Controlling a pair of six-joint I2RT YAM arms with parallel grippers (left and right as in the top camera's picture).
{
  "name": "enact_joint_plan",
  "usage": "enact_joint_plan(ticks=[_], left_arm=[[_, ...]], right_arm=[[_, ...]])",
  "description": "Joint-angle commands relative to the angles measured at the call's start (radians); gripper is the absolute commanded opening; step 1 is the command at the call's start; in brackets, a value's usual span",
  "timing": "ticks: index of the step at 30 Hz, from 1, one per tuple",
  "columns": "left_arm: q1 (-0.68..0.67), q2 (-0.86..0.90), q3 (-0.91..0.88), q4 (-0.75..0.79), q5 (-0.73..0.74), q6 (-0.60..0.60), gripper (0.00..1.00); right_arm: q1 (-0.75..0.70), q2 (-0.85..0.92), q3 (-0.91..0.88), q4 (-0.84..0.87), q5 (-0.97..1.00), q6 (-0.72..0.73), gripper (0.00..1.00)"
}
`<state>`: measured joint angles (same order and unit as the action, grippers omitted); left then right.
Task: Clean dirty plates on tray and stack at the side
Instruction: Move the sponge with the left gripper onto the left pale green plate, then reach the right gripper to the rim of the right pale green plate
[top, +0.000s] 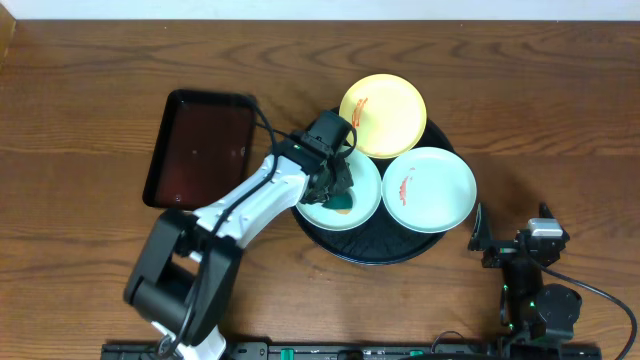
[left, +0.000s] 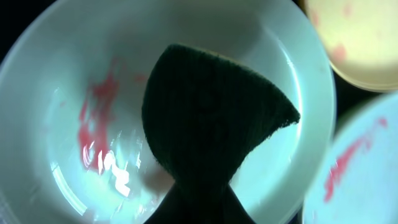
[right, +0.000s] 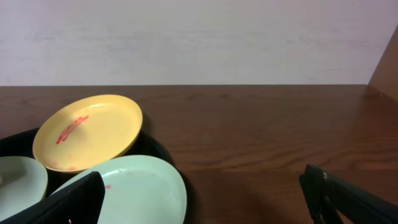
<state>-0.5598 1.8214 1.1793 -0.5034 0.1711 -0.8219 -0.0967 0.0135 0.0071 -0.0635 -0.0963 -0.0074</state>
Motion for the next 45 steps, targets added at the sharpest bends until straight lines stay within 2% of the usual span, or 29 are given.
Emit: enact_joint_plan(ticks=[1, 9, 11, 14, 15, 17, 20, 21, 23, 25, 27, 28, 29, 31, 33, 35, 38, 39, 40, 41, 42, 43, 44, 45], left_arm=[[-0.001, 0.030, -0.006, 0.051, -0.030, -0.079, 0.08], [-0.003, 0.042, -0.006, 0.076, -0.031, -0.078, 0.08], [-0.003, 0.042, -0.006, 0.075, -0.031, -0.077, 0.08], [-0.003, 0.042, -0.006, 0.076, -0.031, -0.078, 0.08], [-0.003, 0.042, -0.006, 0.076, -0.031, -0.078, 0.08], [-0.003, 0.042, -0.006, 0.070, -0.031, -0.077, 0.08], [-0.003, 0.042, -0.006, 0.064, -0.031, -0.078, 0.08], [-0.003, 0.042, -0.006, 0.064, -0.031, -0.078, 0.08], [-0.003, 0.042, -0.006, 0.063, -0.031, -0.078, 0.08], [-0.003, 0.042, -0.006, 0.060, -0.031, -0.077, 0.08], [-0.003, 0.042, -0.006, 0.060, -0.031, -0.077, 0.08], [-0.003, 0.042, -0.006, 0.060, -0.031, -0.078, 0.08], [-0.003, 0.042, -0.006, 0.060, -0.031, -0.078, 0.08], [-0.003, 0.042, -0.006, 0.060, -0.031, -0.078, 0.08], [-0.003, 0.042, -0.006, 0.060, -0.031, -0.078, 0.08], [-0.003, 0.042, -0.006, 0.060, -0.031, -0.078, 0.08], [-0.003, 0.042, -0.006, 0.060, -0.030, -0.077, 0.08], [-0.003, 0.042, -0.006, 0.060, -0.030, -0.077, 0.08], [-0.003, 0.042, -0.006, 0.056, -0.030, -0.077, 0.08], [-0.003, 0.042, -0.006, 0.053, -0.030, -0.077, 0.08], [-0.003, 0.042, -0.006, 0.049, -0.031, -0.078, 0.07], [-0.003, 0.042, -0.006, 0.048, -0.030, -0.078, 0.08], [-0.003, 0.042, -0.006, 0.049, -0.030, -0.078, 0.08], [-0.003, 0.042, -0.006, 0.049, -0.031, -0.078, 0.08]], right_arm=[[-0.003, -0.003, -0.002, -0.004, 0.002, 0.014, 0.99], [-0.002, -0.003, -0.002, 0.003, -0.006, 0.019, 0.99], [-0.001, -0.003, -0.002, 0.045, -0.070, 0.052, 0.99], [-0.001, -0.003, -0.002, 0.034, -0.368, 0.205, 0.99], [-0.001, -0.003, -0.002, 0.037, -0.414, 0.228, 0.99], [-0.001, -0.003, -0.002, 0.195, -0.509, 0.402, 0.99], [-0.001, -0.001, 0.024, 0.489, -0.474, 0.474, 0.99], [-0.001, 0.004, 0.056, 0.495, -0.443, 0.478, 0.99], [-0.002, 0.031, 0.142, 0.424, -0.408, 0.451, 0.99], [-0.002, 0.119, 0.293, 0.241, -0.409, 0.324, 0.99], [-0.002, 0.287, 0.492, -0.032, -0.409, 0.187, 0.99], [-0.002, 0.449, 0.652, -0.252, -0.410, 0.116, 0.99], [-0.002, 0.550, 0.744, -0.372, -0.425, 0.074, 0.99], [0.000, 0.782, 0.946, -0.644, -0.573, -0.076, 0.99], [0.000, 0.925, 1.052, -0.766, -0.701, -0.109, 0.99], [0.000, 1.049, 1.117, -0.839, -0.769, -0.095, 0.99], [0.021, 1.225, 1.141, -0.742, -0.945, -0.019, 0.99], [0.043, 1.291, 1.164, -0.725, -0.925, -0.018, 0.99], [0.065, 1.330, 1.186, -0.726, -0.827, 0.006, 0.93], [0.088, 1.358, 1.205, -0.729, -0.716, 0.044, 0.83], [0.126, 1.395, 1.234, -0.738, -0.561, 0.092, 0.64], [0.148, 1.413, 1.250, -0.742, -0.488, 0.112, 0.56], [0.193, 1.450, 1.276, -0.744, -0.376, 0.150, 0.51], [0.225, 1.477, 1.290, -0.738, -0.327, 0.154, 0.51]])
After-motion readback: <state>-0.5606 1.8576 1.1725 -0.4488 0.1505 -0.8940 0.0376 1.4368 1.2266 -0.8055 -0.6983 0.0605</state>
